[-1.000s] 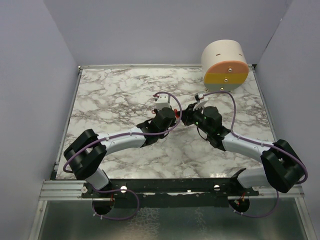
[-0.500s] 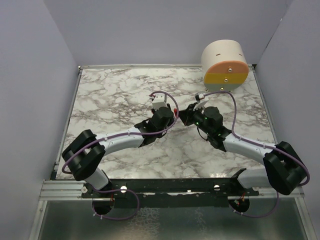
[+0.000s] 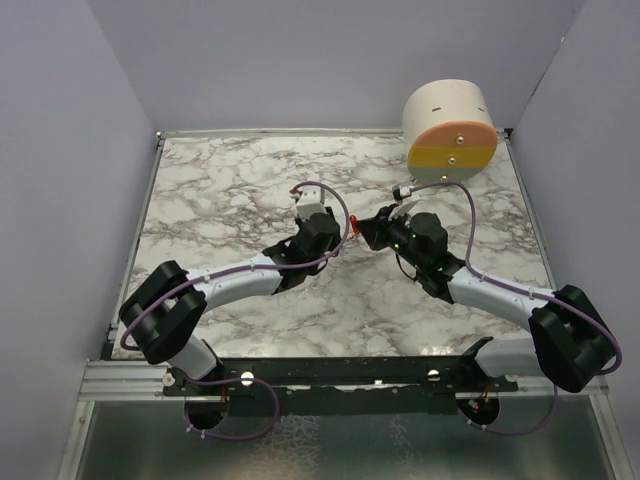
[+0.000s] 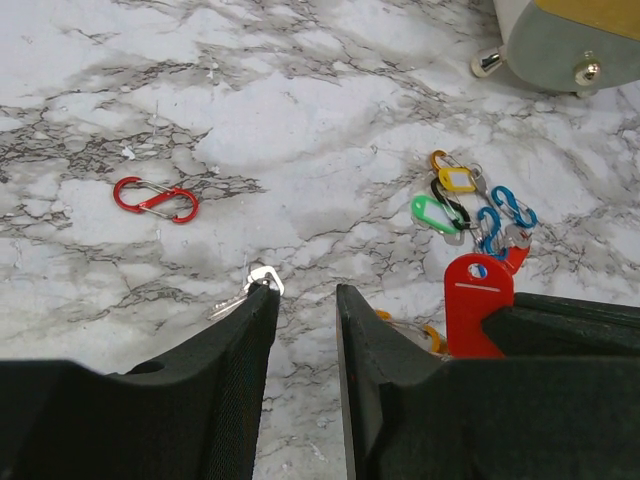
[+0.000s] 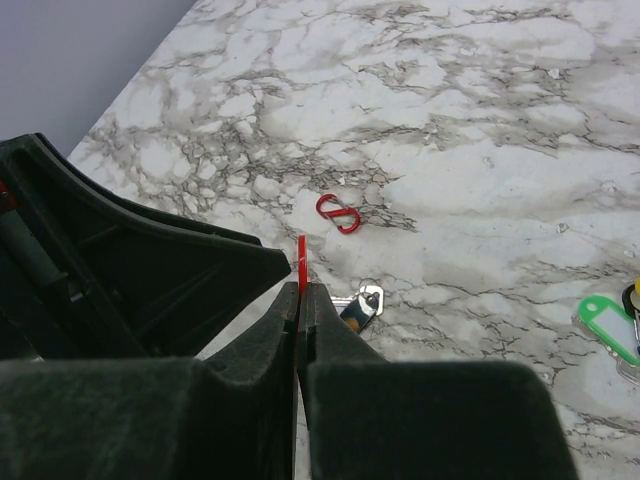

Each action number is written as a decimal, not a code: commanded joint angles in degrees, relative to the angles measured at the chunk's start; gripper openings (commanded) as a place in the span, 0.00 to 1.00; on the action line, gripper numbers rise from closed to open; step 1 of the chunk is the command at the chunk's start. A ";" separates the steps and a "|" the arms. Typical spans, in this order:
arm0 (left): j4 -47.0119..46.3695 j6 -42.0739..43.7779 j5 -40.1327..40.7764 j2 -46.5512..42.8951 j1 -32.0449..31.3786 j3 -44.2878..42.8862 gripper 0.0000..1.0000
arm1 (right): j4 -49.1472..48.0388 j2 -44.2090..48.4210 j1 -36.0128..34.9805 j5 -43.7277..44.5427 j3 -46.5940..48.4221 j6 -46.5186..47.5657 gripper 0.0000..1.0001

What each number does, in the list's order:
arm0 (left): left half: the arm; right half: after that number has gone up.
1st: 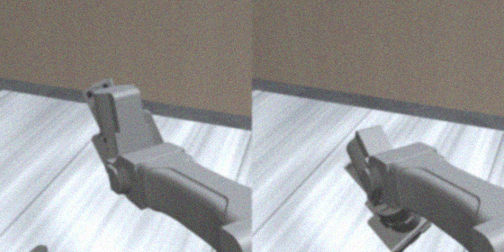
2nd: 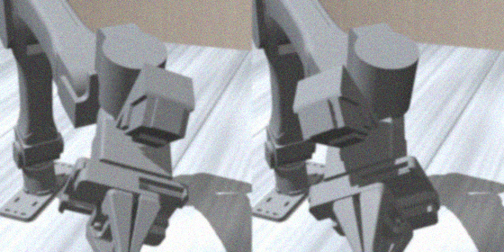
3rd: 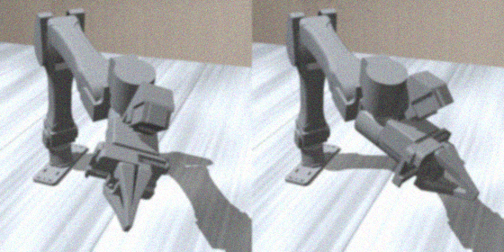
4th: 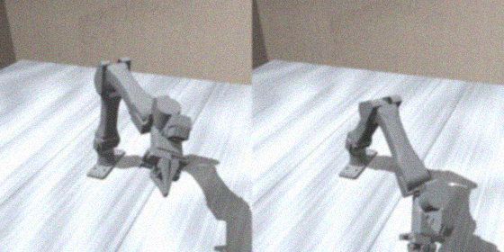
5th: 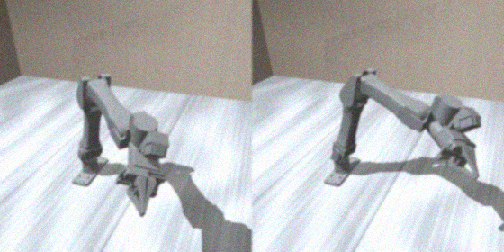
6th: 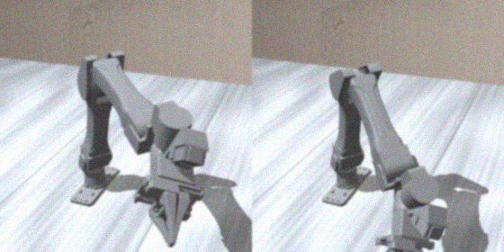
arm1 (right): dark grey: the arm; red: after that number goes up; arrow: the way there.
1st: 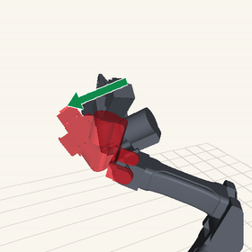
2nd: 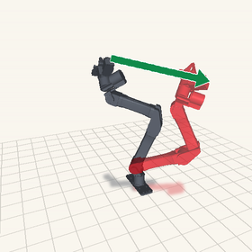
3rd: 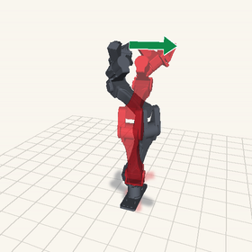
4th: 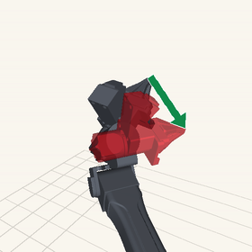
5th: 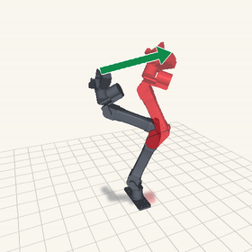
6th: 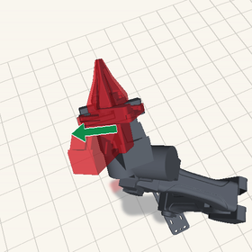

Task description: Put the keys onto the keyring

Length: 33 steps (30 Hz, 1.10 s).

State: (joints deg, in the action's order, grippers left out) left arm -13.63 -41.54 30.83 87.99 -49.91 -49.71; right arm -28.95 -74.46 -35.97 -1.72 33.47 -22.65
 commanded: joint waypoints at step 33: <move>6.49 1.37 4.57 -13.81 2.35 6.30 0.99 | 10.75 -8.89 5.46 18.63 6.89 3.49 0.01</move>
State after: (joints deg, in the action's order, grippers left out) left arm -8.03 -41.08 33.12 76.23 -48.03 -44.58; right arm -20.99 -81.71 -31.64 13.61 38.83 -18.79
